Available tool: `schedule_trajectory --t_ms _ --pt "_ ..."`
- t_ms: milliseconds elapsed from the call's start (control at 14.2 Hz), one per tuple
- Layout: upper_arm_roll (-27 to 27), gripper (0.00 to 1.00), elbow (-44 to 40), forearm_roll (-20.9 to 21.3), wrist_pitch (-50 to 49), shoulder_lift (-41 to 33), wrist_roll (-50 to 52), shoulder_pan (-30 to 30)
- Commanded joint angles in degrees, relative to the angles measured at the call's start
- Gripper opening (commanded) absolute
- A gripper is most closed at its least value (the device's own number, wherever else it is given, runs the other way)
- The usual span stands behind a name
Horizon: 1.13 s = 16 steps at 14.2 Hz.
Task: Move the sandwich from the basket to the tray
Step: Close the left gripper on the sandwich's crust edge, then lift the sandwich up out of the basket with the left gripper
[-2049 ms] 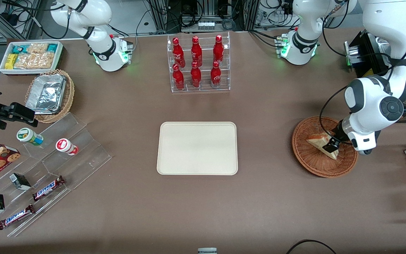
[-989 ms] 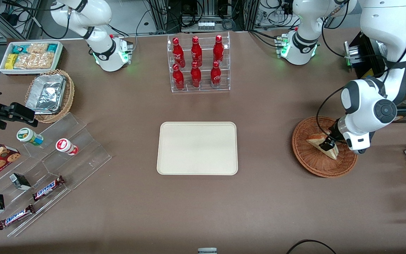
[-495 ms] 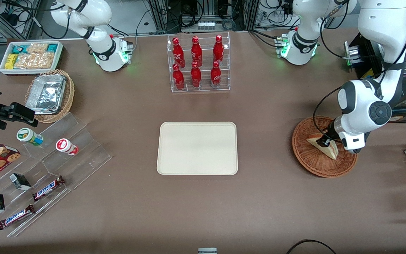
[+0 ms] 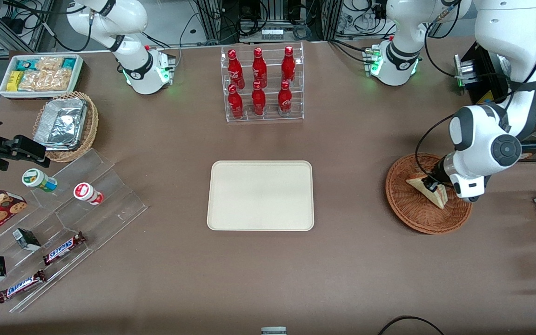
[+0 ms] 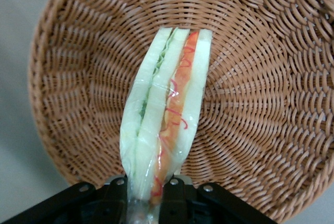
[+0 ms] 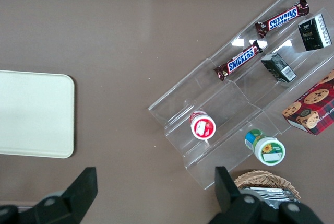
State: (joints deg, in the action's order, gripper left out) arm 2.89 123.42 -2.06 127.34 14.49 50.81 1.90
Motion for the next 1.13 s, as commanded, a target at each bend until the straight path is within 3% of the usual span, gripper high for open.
schedule_trajectory --t_ms 0,283,636,1060 --pt "-0.08 0.16 -4.67 2.75 -8.92 -2.8 -0.01 0.11" --pt "-0.52 0.17 -11.09 5.57 -17.9 -3.42 -0.18 2.13" --pt "-0.6 0.18 -18.47 5.75 -25.99 -3.51 -1.06 8.54" --pt "-0.69 0.18 -23.58 5.4 -27.5 -2.72 -1.24 19.35"
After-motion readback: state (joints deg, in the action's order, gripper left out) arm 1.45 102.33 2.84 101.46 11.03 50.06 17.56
